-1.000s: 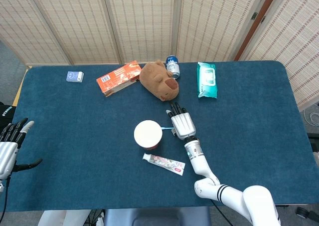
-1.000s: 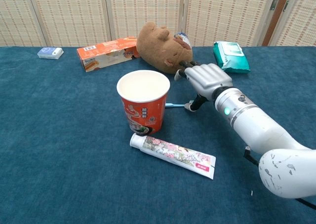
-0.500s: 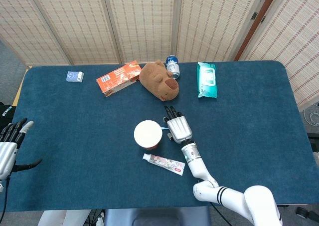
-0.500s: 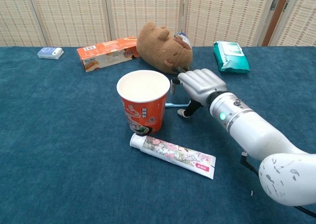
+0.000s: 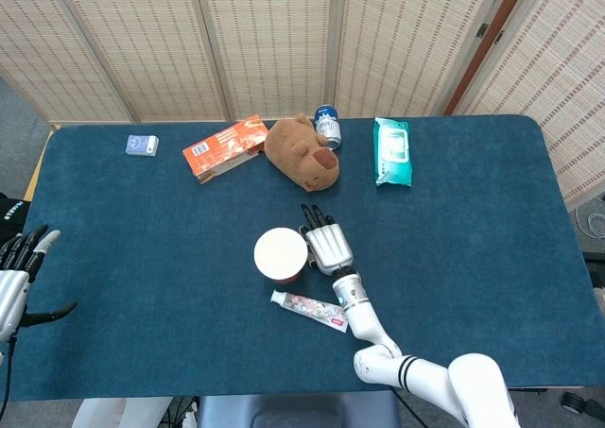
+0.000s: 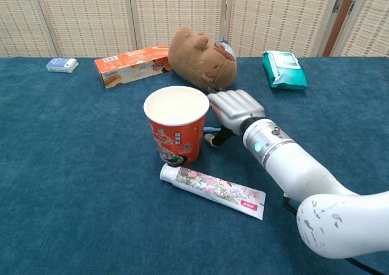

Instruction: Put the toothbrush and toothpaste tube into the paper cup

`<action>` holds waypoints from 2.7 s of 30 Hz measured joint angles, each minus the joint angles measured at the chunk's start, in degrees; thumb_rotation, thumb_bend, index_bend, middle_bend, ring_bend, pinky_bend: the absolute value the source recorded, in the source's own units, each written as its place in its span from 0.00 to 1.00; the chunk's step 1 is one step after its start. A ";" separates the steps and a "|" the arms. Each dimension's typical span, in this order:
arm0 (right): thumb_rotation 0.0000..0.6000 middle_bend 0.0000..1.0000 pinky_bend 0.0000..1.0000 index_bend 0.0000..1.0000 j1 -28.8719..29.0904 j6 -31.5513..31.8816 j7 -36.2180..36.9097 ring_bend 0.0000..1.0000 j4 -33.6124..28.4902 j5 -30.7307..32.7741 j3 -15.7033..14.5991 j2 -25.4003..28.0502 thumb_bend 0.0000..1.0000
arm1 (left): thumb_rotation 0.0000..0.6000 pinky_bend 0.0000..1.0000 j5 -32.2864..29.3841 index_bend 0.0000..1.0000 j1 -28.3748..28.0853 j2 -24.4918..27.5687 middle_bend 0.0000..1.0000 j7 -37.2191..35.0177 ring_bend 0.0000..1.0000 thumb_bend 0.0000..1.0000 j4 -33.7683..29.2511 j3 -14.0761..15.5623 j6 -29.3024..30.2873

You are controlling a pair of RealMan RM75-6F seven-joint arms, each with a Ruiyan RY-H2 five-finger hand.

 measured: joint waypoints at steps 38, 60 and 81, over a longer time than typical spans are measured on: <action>1.00 0.06 0.27 0.45 3.12 -0.83 -12.97 0.00 -4.46 11.79 4.54 0.11 0.30 | 1.00 0.00 -0.11 0.00 0.68 0.64 0.00 0.06 0.00 0.00 -0.23 -0.19 0.56; 1.00 0.07 0.27 0.49 4.04 -1.27 -10.58 0.00 -0.14 11.08 3.65 -1.71 0.30 | 1.00 0.00 -0.17 0.00 0.91 0.60 0.00 -0.36 0.00 0.00 0.13 -0.27 0.64; 1.00 0.09 0.27 0.56 4.35 -0.94 -9.74 0.00 1.91 10.30 3.75 -2.74 0.30 | 1.00 0.00 -0.09 0.00 1.07 0.63 0.00 -0.52 0.00 0.00 0.24 -0.25 0.69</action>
